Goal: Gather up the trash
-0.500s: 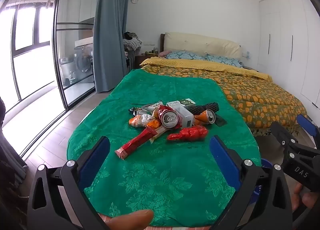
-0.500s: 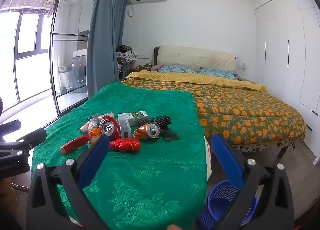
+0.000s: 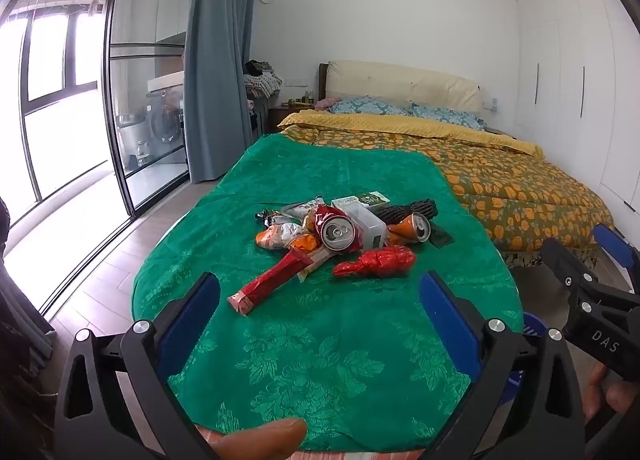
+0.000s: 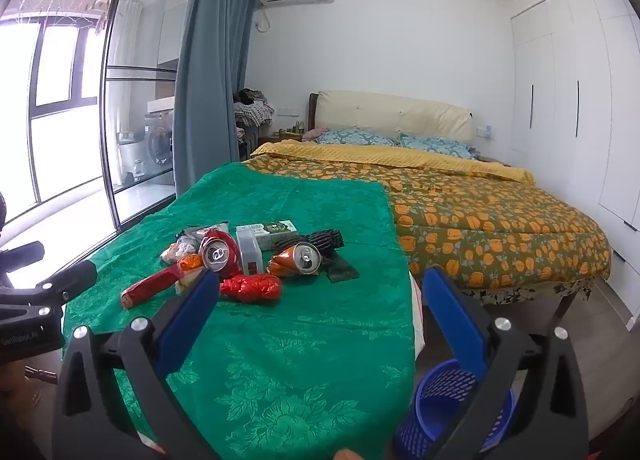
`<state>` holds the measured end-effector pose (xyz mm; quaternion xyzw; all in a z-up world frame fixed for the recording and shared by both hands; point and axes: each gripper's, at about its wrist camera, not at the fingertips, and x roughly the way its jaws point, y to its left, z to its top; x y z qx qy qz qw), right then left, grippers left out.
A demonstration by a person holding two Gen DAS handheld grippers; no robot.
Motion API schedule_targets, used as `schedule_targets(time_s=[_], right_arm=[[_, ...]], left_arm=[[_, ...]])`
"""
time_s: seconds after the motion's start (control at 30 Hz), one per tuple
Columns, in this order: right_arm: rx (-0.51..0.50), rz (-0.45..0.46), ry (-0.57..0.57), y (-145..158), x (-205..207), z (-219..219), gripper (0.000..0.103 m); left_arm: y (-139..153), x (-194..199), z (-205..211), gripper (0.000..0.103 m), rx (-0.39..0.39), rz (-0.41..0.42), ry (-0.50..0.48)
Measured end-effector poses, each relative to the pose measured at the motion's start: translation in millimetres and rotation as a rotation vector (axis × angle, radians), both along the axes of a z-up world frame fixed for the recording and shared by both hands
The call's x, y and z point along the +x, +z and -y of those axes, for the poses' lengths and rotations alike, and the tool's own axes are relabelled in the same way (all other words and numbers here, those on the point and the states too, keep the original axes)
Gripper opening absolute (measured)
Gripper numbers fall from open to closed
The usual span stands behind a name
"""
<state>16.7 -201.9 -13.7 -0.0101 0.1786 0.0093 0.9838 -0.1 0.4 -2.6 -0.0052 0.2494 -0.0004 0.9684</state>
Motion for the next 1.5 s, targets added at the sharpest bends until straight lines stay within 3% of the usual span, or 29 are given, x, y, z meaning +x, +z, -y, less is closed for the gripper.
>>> schedule_targets(time_s=[1.5], right_arm=[[0.001,-0.001,-0.011,-2,3,1,0.098]], left_arm=[[-7,3,2,0.099,0.016,-0.006,0.001]])
